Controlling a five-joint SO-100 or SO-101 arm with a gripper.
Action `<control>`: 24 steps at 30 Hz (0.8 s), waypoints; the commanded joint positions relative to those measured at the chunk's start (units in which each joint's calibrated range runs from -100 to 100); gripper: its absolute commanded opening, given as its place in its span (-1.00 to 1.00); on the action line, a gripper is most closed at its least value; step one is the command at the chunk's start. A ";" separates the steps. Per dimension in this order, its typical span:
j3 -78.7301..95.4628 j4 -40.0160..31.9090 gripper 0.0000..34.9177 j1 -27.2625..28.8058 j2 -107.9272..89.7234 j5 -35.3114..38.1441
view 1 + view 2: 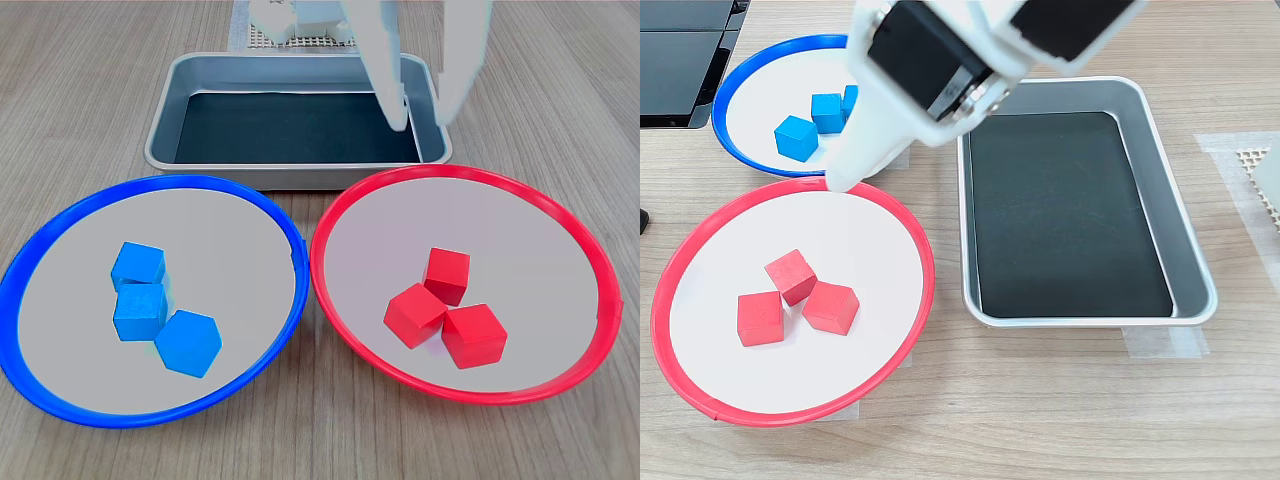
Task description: Relocate any red block in the blue dish to the red dish, correcting any misplacement.
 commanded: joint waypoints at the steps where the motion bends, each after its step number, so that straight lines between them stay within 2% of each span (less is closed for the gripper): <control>1: 7.12 -1.65 -0.93 0.58 -10.37 -5.13; 3: 12.22 -2.88 -0.98 0.86 -14.89 -9.08; 12: 37.44 -11.22 -0.98 2.93 -34.42 -23.49; 20: 50.18 -12.21 -0.98 5.57 -46.87 -27.01; 24: 56.55 -8.25 -0.98 8.77 -57.27 -27.16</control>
